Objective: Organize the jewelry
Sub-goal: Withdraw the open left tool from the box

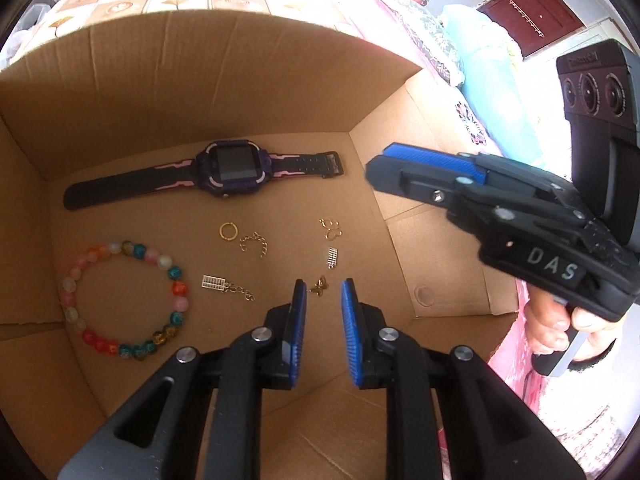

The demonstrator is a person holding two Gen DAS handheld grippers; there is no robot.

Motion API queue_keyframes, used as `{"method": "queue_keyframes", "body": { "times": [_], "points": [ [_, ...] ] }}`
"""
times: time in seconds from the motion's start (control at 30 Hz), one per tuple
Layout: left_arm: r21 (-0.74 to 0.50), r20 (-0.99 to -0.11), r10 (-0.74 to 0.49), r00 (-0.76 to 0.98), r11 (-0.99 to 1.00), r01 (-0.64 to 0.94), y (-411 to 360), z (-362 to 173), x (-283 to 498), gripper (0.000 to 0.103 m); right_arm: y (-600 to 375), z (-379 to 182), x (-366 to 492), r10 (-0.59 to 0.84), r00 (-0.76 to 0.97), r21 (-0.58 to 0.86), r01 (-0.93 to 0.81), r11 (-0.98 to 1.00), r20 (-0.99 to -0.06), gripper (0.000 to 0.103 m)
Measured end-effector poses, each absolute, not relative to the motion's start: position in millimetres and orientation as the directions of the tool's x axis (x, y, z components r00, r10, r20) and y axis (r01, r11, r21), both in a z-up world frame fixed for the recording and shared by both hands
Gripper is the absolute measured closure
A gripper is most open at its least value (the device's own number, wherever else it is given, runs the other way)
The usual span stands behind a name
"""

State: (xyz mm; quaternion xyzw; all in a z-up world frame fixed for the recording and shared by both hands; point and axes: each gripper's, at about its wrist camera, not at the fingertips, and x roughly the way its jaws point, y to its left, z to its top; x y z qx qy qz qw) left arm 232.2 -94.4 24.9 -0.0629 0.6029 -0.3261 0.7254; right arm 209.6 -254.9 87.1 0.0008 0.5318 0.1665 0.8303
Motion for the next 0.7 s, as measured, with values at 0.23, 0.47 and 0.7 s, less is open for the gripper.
{"method": "queue_keyframes", "body": {
  "times": [0.23,0.47,0.7],
  "points": [
    [-0.448,-0.813,-0.56,0.156,0.775,0.447,-79.1,53.6,208.3,0.078,-260.9,112.5,187.0,0.285,0.447,0.174,-0.274,0.946,-0.848,0.073],
    [-0.378,-0.753,-0.581,0.307,0.765,0.522,-42.6,86.9,163.1,0.066,-274.4,144.0,138.2,0.346,0.538,0.216,-0.291,0.932,-0.769,0.072],
    [-0.311,-0.689,-0.593,0.417,0.761,0.569,-4.7,101.8,107.8,0.051,-285.5,150.1,76.3,0.431,0.58,0.287,-0.327,0.9,-0.691,0.072]
  ]
}}
